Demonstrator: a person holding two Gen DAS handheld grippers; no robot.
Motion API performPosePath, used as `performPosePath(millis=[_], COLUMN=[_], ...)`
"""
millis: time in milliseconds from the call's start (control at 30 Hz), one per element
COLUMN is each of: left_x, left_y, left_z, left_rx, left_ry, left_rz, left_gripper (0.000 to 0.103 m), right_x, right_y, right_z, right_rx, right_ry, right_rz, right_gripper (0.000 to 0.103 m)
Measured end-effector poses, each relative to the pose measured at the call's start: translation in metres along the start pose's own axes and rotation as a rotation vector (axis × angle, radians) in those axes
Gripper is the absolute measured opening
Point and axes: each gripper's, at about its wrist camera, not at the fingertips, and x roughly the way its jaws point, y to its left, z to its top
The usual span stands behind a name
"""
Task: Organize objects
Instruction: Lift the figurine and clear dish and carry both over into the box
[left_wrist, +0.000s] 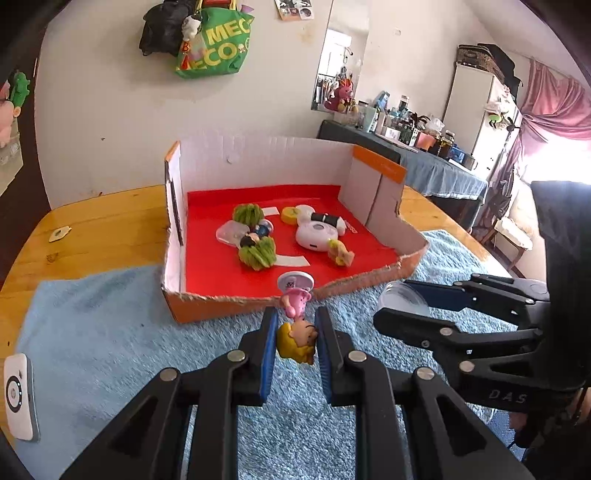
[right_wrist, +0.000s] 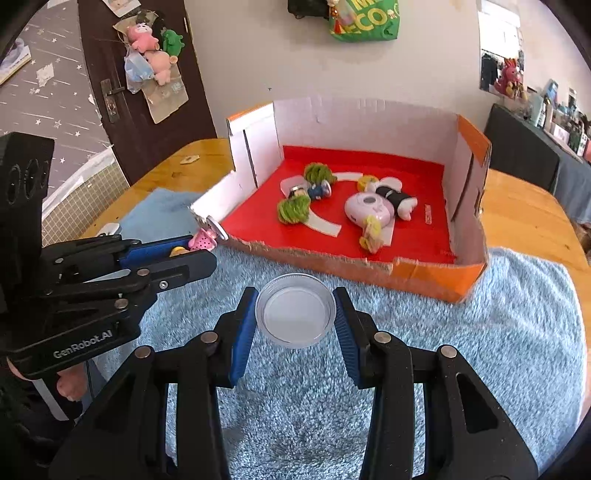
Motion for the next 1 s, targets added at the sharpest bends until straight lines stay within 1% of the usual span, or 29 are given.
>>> performPosePath(millis=[167,433,700,1000], left_x=[0.001,0.01,0.027,0.047], left_y=[0.003,0.007,0.012,0.014], left_z=[0.012,0.033,0.051,0.058], left_rx=[-0.002,-0.007,-0.008,0.006], left_ry=[-0.006,-0.006,0.013,0.06], left_rz=[-0.002,-0.004,-0.011,-0.013], left_gripper=[0.021,0.021,0.021,0.021], right_x=[-0.002,0.004,0.018,0.035], right_y=[-0.002,-0.01,-0.024,-0.033], right_z=[0.014,0.031,0.05,0.059], right_rx=[-0.011,-0.011,0.001,0.012], right_ry=[-0.017,-0.017,-0.001,0.023], right_rz=[-0.005,-0.008,-0.012,-0.012], right_gripper=[0.039,0.039,0.039,0.039])
